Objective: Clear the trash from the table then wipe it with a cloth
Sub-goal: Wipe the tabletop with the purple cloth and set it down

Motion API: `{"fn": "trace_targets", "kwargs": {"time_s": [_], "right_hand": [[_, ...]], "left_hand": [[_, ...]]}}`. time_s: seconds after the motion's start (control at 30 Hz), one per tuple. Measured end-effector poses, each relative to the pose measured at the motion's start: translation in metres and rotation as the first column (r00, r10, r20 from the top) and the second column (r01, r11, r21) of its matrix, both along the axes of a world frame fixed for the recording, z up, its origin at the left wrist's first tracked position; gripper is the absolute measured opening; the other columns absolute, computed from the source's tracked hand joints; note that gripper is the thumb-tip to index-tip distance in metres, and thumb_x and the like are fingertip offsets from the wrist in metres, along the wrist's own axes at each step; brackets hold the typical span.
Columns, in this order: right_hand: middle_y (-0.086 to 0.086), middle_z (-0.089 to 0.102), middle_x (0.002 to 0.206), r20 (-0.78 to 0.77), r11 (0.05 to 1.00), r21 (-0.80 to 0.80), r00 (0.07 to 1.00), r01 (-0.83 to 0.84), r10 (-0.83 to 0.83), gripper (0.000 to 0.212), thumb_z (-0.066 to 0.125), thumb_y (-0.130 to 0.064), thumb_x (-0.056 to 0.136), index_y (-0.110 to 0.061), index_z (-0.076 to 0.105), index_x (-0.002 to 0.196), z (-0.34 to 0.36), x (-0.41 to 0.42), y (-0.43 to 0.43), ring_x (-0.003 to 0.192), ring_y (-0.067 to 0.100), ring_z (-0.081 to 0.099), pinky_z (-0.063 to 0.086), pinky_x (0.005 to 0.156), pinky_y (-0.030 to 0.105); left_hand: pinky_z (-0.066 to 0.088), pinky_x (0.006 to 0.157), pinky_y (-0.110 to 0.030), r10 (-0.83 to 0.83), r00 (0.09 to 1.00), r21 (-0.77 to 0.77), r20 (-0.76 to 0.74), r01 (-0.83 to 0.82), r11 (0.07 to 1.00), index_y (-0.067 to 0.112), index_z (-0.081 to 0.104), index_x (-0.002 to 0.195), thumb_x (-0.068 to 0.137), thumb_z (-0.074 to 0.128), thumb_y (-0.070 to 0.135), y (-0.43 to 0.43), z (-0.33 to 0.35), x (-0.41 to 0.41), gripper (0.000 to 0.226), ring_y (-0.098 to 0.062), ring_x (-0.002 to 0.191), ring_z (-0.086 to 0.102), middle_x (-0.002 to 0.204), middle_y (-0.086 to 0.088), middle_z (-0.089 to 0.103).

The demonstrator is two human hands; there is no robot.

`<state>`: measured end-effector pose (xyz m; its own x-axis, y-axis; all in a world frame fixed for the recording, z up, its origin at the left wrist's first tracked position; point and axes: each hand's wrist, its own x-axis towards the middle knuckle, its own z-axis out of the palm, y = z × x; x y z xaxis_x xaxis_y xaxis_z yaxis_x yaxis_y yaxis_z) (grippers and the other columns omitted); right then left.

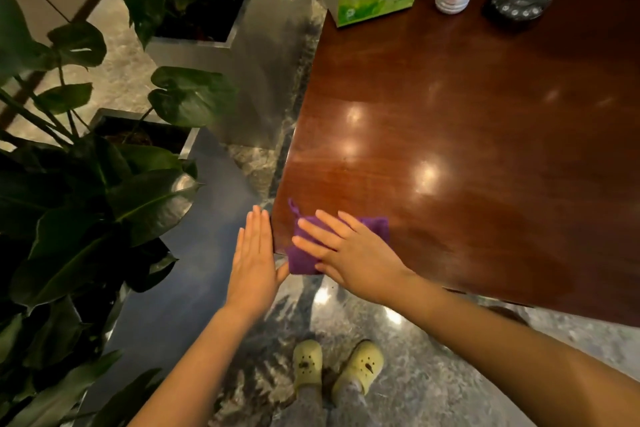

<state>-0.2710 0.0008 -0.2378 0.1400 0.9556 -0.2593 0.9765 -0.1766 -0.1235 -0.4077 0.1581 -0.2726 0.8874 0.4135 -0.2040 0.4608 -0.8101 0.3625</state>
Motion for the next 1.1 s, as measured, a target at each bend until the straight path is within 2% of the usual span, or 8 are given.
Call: {"fn": "trace_targets", "kwargs": {"time_s": [0.13,0.33,0.47,0.6,0.73,0.9,0.97,1.1], "right_hand": [[-0.005,0.029,0.154,0.089,0.995,0.054,0.993,0.078,-0.083,0.052,0.028,-0.044,0.096,-0.031,0.024,0.146,0.002,0.010,-0.046,0.142,0.023,0.028,0.026,0.113,0.044],[0.001,0.045,0.146,0.130,0.894,0.077,0.885,0.441,-0.447,0.052,0.033,-0.042,0.091,-0.025,0.039,0.141,0.000,0.043,-0.115,0.132,0.027,0.046,0.040,0.104,0.044],[0.006,0.045,0.146,0.089,0.661,0.092,0.655,0.745,-0.750,0.053,0.029,-0.040,0.092,-0.021,0.040,0.140,-0.001,0.058,-0.154,0.131,0.034,0.046,0.040,0.103,0.048],[0.009,0.042,0.148,0.084,0.364,0.175,0.354,0.915,-0.931,0.055,0.024,-0.040,0.093,-0.019,0.039,0.141,-0.002,0.042,-0.120,0.133,0.036,0.042,0.037,0.104,0.050],[0.003,0.023,0.157,0.026,0.465,0.174,0.468,0.868,-0.883,0.054,0.020,-0.041,0.096,-0.025,0.020,0.148,-0.009,0.034,-0.055,0.144,0.030,0.024,0.024,0.114,0.047],[0.002,0.032,0.153,0.023,0.645,0.192,0.654,0.740,-0.757,0.052,0.034,-0.038,0.096,-0.023,0.030,0.145,-0.010,0.065,-0.047,0.140,0.029,0.034,0.032,0.111,0.045],[0.002,0.028,0.155,-0.009,0.615,0.178,0.626,0.768,-0.780,0.052,0.032,-0.038,0.096,-0.024,0.027,0.146,-0.012,0.082,-0.069,0.141,0.029,0.030,0.029,0.111,0.044],[0.006,0.026,0.156,0.047,0.399,0.191,0.397,0.897,-0.916,0.053,0.033,-0.036,0.096,-0.022,0.026,0.147,-0.014,0.099,-0.134,0.140,0.031,0.030,0.030,0.108,0.045]], "left_hand": [[-0.003,0.119,-0.038,-0.075,0.996,0.089,-0.046,0.079,0.993,0.010,-0.011,0.144,0.080,0.028,0.071,-0.002,0.007,0.003,0.097,-0.021,0.145,-0.012,0.154,-0.006,-0.014],[0.000,0.119,-0.037,-0.289,0.957,0.187,-0.027,0.289,0.939,0.008,0.012,0.147,0.086,0.013,0.068,-0.042,0.018,0.053,0.086,-0.024,0.144,-0.001,0.154,-0.007,-0.001],[-0.009,0.117,-0.034,-0.300,0.953,0.224,-0.042,0.302,0.927,0.012,-0.006,0.147,0.083,-0.001,0.068,-0.061,0.017,0.083,0.085,-0.019,0.143,-0.016,0.156,-0.006,-0.011],[0.000,0.120,-0.038,-0.347,0.938,0.231,-0.003,0.339,0.912,0.010,0.001,0.148,0.090,0.007,0.060,-0.073,0.019,0.101,0.077,-0.020,0.145,-0.007,0.158,-0.009,0.000],[-0.002,0.120,-0.037,-0.362,0.932,0.212,0.012,0.351,0.912,0.008,0.000,0.147,0.095,0.016,0.051,-0.085,0.017,0.110,0.069,-0.022,0.145,-0.007,0.158,-0.011,-0.001],[-0.007,0.117,-0.034,-0.299,0.954,0.213,-0.010,0.294,0.932,0.008,0.001,0.147,0.089,0.002,0.056,-0.087,0.016,0.106,0.075,-0.019,0.142,-0.013,0.157,-0.012,-0.002],[-0.008,0.117,-0.034,-0.306,0.952,0.199,-0.014,0.303,0.932,0.009,-0.001,0.147,0.087,0.001,0.057,-0.086,0.015,0.105,0.076,-0.018,0.142,-0.014,0.157,-0.010,-0.004],[-0.007,0.118,-0.035,-0.302,0.953,0.216,-0.033,0.302,0.929,0.010,-0.005,0.147,0.087,-0.002,0.059,-0.086,0.014,0.104,0.077,-0.019,0.144,-0.013,0.158,-0.008,-0.008]]}}
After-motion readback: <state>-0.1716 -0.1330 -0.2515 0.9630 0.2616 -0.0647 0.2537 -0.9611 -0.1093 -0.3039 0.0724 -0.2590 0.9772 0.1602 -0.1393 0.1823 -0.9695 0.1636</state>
